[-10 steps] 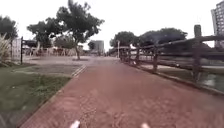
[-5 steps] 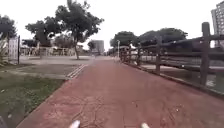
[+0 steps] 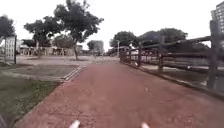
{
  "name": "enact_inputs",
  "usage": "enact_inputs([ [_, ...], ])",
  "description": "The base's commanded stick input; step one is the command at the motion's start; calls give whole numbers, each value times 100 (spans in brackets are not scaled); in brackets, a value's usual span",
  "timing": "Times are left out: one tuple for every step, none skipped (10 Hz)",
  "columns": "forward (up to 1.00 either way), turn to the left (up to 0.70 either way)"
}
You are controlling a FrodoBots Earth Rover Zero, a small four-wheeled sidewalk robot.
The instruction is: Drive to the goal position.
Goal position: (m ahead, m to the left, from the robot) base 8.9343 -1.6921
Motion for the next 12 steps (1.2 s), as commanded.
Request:
enact_inputs([
  [50, 5],
  [38, 5],
  [30, 5],
  [30, 5],
  [30, 5],
  [30, 5],
  [30, 5],
  [30, 5],
  [30, 5],
  [30, 5],
  [30, 5],
  [30, 5],
])
